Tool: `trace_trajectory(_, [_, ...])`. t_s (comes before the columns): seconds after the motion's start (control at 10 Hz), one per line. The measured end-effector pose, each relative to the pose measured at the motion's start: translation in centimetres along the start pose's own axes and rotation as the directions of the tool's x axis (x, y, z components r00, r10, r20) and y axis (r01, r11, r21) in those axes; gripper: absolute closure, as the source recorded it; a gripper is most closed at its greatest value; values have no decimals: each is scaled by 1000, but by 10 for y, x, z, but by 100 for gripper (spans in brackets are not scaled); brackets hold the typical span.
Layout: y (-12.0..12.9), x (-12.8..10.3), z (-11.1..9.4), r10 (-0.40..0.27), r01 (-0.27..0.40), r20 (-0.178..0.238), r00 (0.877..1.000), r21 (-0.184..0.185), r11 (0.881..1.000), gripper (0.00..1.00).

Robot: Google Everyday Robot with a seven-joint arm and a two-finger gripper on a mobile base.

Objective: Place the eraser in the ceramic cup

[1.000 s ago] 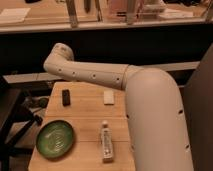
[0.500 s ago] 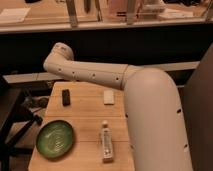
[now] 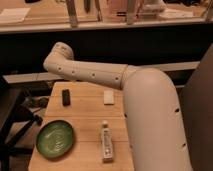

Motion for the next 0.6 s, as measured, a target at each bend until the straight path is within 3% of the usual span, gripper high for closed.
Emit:
trace_trajectory(0.2, [-5, -13, 14, -36, 35, 71, 997, 15, 999, 37])
trace_trajectory(0.3, [-7, -20, 23, -43, 38, 116, 992, 46, 998, 26])
trace_trajectory(0.6, [-10, -36, 40, -46, 20, 205, 978, 129, 991, 20])
